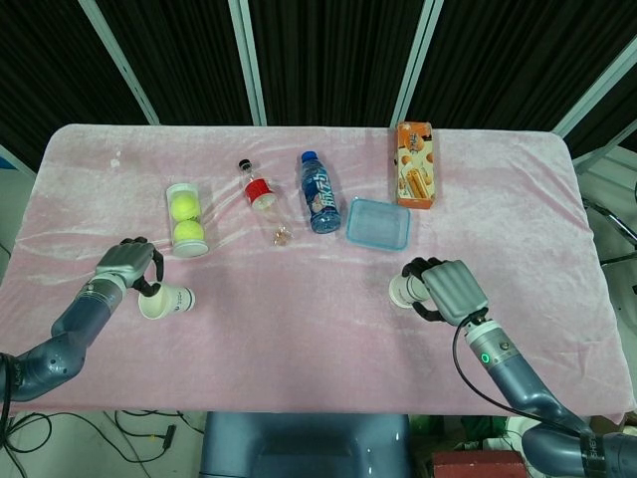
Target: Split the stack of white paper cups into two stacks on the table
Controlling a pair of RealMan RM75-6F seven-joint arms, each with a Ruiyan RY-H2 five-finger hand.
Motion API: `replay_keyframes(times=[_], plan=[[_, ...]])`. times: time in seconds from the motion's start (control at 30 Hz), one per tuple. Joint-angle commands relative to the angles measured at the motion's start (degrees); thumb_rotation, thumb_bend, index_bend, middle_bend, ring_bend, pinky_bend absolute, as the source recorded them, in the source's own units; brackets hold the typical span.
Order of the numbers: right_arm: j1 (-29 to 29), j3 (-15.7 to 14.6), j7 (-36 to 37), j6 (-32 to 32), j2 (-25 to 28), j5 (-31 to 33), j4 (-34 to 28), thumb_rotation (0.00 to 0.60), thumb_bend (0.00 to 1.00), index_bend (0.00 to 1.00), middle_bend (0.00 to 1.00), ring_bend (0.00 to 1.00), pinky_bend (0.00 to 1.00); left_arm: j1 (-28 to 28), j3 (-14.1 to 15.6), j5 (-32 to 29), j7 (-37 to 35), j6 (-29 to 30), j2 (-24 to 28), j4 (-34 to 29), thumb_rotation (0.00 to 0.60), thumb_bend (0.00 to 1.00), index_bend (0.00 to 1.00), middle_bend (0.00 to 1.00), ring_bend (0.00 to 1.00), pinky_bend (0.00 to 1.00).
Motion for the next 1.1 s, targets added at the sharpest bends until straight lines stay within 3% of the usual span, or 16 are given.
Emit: replay_keyframes(times=[0.03,0.33,0.77,1.1], plan=[[0.0,0.2,0.5,0.5,-0.4,-0.1,0.3,0.6,0.52,0.73,0.54,0.61,0.56,-0.5,0.6,0.0,-0.1,0.6,-1.0,0.7,0.6,0.6,0.7,0.27,0.0,0.0],[0.0,-0.1,2.7,-0.5,-1.0,0.7,1.5,0.6,0.52,0.73,0.54,0.61,0.56,-1.4,2.4,-0.2,0.0,1.8,-4.2,3.4,0.6,0.6,0.66,0.26,0.0,0.0],[0.7,-0.3,2.8,-1.9,0.1,2.0,0.8,0.6,0.52,0.73,0.54,0.61,0.56,-3.2,4.3,-1.6,0.9,1.7,-5.4,4.2,0.6,0.58,0.42,0.25,0.0,0.0],[1.0,-0.4,2.2,-2.2,0.9,3.0,-0.1,0.6,0.52,0.73,0.54,0.61,0.56,-3.6,4.6,-0.4,0.3,2.6,-5.0,3.7,0.6,0.56,0.39,0.25,0.0,0.0]])
